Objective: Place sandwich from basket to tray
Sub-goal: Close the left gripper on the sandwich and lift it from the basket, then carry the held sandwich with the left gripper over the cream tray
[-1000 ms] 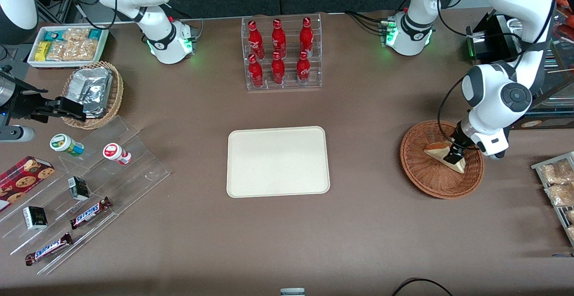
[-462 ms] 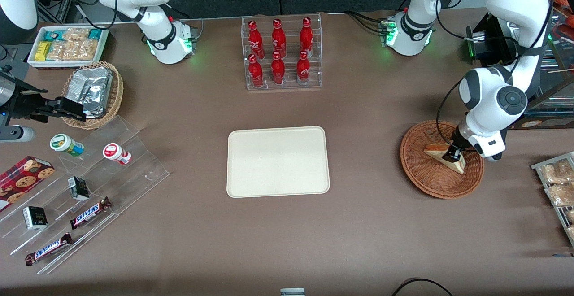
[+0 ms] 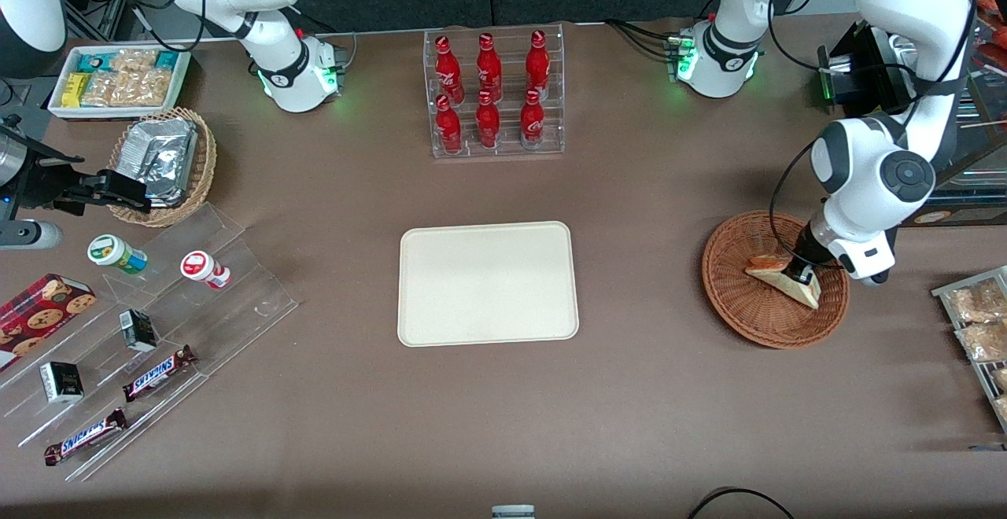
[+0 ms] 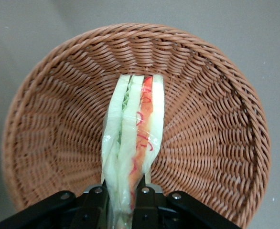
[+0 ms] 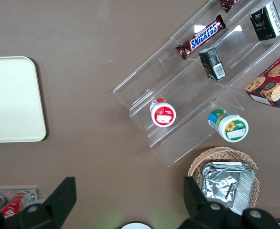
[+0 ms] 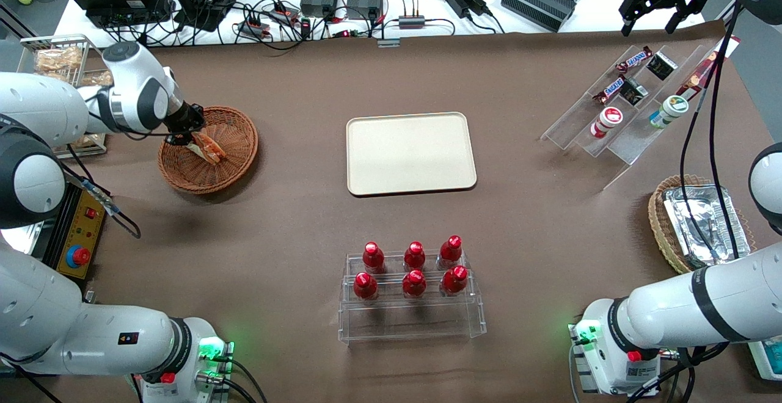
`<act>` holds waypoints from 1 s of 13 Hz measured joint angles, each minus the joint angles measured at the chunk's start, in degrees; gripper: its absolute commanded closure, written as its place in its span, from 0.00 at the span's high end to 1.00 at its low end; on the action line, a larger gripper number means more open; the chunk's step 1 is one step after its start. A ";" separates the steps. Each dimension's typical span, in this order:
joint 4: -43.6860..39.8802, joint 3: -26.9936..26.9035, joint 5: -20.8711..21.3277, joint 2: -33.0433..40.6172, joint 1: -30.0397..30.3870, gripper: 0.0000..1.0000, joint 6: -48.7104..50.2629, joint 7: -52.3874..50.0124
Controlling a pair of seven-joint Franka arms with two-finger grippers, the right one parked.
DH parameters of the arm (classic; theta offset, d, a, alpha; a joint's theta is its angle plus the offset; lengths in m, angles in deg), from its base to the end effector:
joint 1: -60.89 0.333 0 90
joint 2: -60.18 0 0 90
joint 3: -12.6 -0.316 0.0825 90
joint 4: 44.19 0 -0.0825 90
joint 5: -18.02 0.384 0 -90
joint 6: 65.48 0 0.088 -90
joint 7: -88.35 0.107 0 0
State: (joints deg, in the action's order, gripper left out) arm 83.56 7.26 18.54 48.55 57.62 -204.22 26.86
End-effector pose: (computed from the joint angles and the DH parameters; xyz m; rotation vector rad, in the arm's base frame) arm 0.5436 0.0196 0.2806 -2.6551 -1.6291 -0.0051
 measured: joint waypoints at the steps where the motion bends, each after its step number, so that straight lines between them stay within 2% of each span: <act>1: -3.04 0.42 0.06 0.69 -0.13 0.12 6.26 0.99; 3: -8.71 1.73 0.08 2.91 -0.81 0.12 16.66 3.11; 7: -15.98 5.28 0.09 7.02 -3.82 0.12 29.60 5.35; 10: -21.79 9.40 0.08 6.66 -7.92 0.13 34.46 5.42; 13: -26.78 11.31 0.07 4.49 -15.01 0.14 35.04 5.41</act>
State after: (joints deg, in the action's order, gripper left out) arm 56.78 18.57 18.61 53.04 42.61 -169.17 32.27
